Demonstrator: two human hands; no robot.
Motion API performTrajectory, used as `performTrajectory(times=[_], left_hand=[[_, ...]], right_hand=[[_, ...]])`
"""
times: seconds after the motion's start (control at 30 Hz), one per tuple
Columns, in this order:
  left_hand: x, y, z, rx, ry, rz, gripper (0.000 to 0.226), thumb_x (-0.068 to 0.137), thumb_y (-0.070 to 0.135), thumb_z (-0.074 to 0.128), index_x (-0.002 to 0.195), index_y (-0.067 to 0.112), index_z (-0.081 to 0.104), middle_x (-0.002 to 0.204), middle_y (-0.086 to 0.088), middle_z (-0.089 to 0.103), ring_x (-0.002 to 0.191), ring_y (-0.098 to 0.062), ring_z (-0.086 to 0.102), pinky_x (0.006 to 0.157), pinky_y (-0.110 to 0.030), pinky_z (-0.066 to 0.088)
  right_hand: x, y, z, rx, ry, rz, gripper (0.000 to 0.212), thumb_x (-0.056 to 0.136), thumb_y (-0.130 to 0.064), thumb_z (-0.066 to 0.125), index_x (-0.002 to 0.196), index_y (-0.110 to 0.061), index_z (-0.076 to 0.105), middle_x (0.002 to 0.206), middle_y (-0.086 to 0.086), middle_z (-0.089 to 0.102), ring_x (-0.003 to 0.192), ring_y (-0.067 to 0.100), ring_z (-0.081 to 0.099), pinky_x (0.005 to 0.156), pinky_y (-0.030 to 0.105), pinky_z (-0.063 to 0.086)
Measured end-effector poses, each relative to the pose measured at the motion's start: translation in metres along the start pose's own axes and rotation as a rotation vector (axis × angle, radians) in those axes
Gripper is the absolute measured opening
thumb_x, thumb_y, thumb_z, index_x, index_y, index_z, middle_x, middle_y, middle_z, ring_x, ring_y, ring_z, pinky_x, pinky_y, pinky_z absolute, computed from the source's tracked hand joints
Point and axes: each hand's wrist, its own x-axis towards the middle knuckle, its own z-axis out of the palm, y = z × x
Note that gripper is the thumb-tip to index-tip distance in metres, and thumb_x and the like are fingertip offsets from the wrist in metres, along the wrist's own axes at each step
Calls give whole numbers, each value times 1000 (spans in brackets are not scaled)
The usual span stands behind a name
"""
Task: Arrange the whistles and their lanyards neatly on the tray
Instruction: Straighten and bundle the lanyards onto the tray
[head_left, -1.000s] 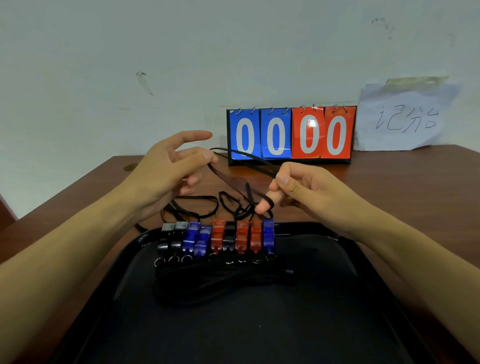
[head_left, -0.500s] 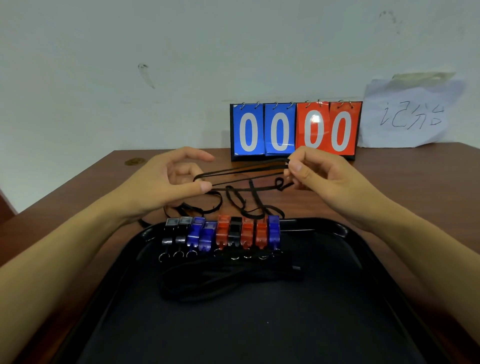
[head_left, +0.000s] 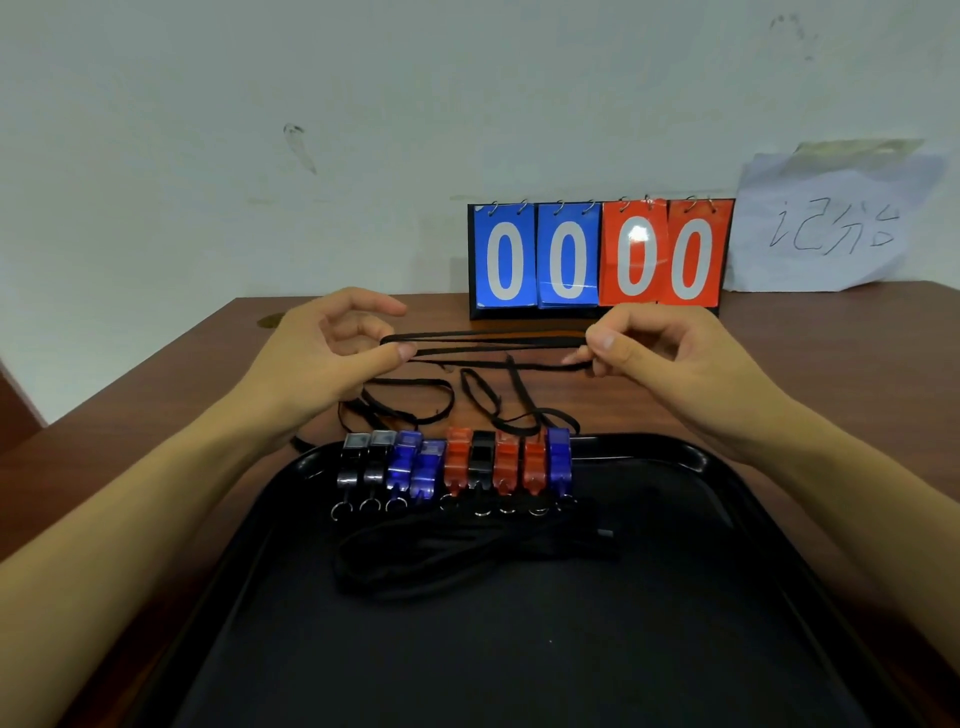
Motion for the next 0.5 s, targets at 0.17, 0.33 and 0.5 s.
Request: performTrajectory(times=[0.17, 0.33, 0.5], left_hand=[[-6, 7, -5, 137, -101, 25, 32, 77, 33, 85, 106, 27, 74, 75, 11, 70, 69, -16, 60, 77, -29, 50], [-12, 33, -20, 116, -60, 24, 40, 66, 42, 89, 100, 26, 77, 78, 7, 75, 79, -27, 70, 88, -38, 53], [-39, 56, -30, 171, -84, 26, 42, 63, 45, 95, 96, 27, 77, 81, 2, 80, 81, -15, 75, 86, -34, 52]], right_hand=[[-2, -3, -1, 77, 3, 65, 17, 91, -33, 63, 92, -21, 74, 90, -1, 76, 88, 16, 74, 82, 27, 61], [-6, -19, -9, 173, 15, 215, 17, 90, -22, 69, 106, -18, 74, 87, 3, 80, 85, 17, 78, 72, 18, 59], [-30, -42, -19, -9, -54, 210, 21, 90, -24, 73, 111, -25, 71, 82, -4, 80, 78, 7, 77, 69, 13, 57]])
